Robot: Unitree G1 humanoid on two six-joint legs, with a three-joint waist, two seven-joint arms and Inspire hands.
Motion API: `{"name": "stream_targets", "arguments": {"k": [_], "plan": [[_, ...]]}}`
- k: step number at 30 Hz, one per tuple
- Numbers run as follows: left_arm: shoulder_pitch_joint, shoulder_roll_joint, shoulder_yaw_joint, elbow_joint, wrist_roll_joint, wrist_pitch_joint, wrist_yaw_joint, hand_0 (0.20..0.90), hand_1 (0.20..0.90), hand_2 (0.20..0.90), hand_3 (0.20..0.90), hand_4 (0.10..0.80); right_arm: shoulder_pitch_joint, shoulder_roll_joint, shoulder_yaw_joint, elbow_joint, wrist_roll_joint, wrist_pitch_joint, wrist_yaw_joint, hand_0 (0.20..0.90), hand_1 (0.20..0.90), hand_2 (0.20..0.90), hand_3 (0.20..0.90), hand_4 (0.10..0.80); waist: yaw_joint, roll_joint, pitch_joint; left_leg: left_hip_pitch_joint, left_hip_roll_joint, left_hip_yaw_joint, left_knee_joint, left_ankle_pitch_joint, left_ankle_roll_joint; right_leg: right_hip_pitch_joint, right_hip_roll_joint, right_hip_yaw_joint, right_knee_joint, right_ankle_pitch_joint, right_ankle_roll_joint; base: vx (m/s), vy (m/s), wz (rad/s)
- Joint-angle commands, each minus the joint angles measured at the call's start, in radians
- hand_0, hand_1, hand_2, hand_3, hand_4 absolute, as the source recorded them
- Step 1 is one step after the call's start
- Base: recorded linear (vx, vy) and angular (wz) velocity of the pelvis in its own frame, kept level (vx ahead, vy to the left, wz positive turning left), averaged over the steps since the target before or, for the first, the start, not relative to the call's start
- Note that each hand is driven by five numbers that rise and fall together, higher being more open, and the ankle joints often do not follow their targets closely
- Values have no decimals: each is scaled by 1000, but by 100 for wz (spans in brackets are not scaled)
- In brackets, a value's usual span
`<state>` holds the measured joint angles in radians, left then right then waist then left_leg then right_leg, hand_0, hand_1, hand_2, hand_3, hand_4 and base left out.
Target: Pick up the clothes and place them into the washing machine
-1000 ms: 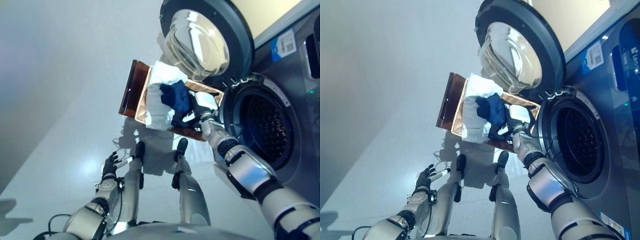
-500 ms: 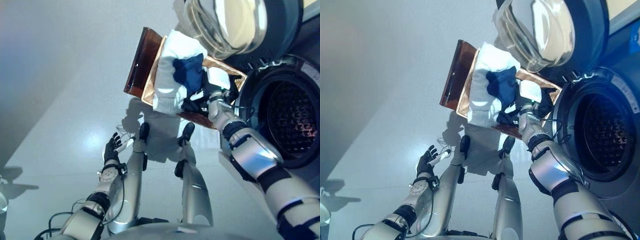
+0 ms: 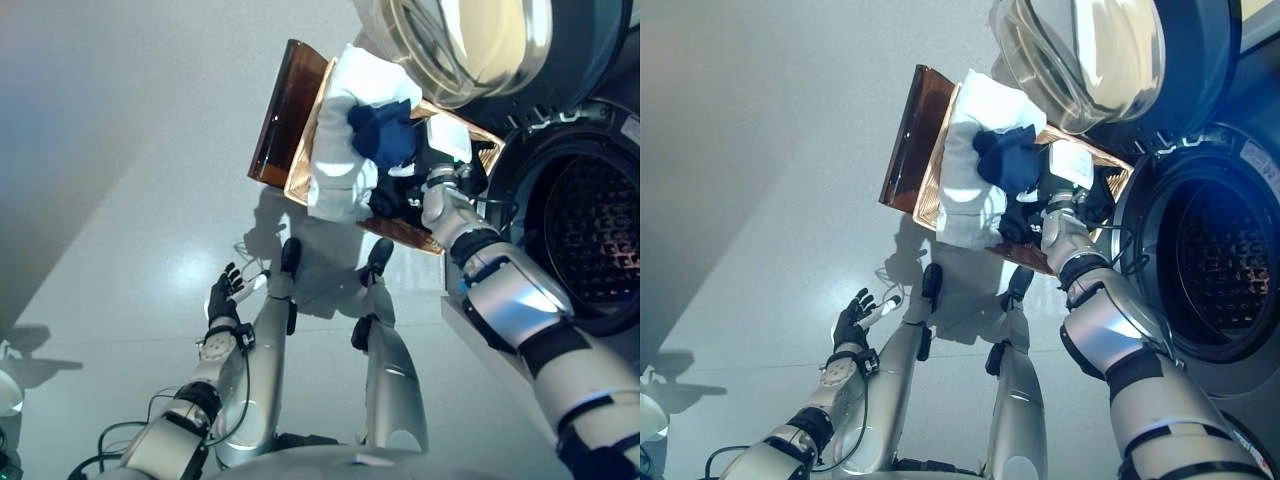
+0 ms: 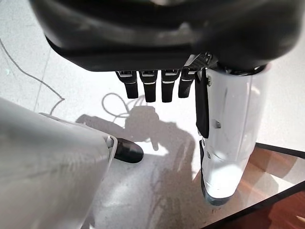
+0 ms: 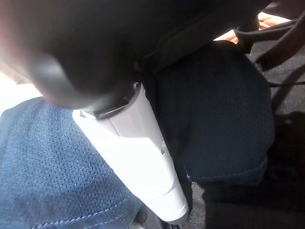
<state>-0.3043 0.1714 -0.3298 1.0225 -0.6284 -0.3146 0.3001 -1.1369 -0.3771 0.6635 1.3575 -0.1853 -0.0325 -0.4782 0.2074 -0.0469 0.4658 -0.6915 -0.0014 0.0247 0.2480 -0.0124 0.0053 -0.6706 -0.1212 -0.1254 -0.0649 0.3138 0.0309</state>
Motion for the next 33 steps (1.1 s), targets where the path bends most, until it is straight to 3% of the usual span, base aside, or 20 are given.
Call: {"name": "stream_targets", "arguments": {"k": [1, 11, 24, 33], "plan": [[27, 17, -32, 10, -15, -24, 36, 900, 900, 900, 900, 800, -91, -17, -17, -74, 67, -87, -40, 200, 200, 200, 200, 300, 36, 64, -3, 108, 10, -62, -335, 197, -71, 85, -6, -27, 100, -104, 82, 20, 2, -5], [22, 15, -23, 71, -7, -18, 42, 900, 900, 900, 900, 800, -12, -5, -127, -197, 249, -140, -50, 200, 200, 200, 200, 300, 14, 51, -24, 157, 14, -28, -335, 179, -70, 129, 0, -8, 80, -98, 85, 13, 7, -4], [36, 4, 47, 191, 7, 6, 11, 900, 900, 900, 900, 800, 322, 46, -283, -567, 561, -242, 66, 200, 200, 200, 200, 300, -38, 36, -83, 269, 17, 39, -335, 138, -53, 208, -4, 35, 77, -112, 94, 36, 25, -17], [46, -8, 57, 205, 6, 19, -12, 900, 900, 900, 900, 800, 484, 119, -357, -652, 825, -288, 156, 200, 200, 200, 200, 300, -60, 34, -113, 308, 18, 59, -335, 120, -47, 237, -8, 45, 72, -119, 99, 33, 3, -17]]}}
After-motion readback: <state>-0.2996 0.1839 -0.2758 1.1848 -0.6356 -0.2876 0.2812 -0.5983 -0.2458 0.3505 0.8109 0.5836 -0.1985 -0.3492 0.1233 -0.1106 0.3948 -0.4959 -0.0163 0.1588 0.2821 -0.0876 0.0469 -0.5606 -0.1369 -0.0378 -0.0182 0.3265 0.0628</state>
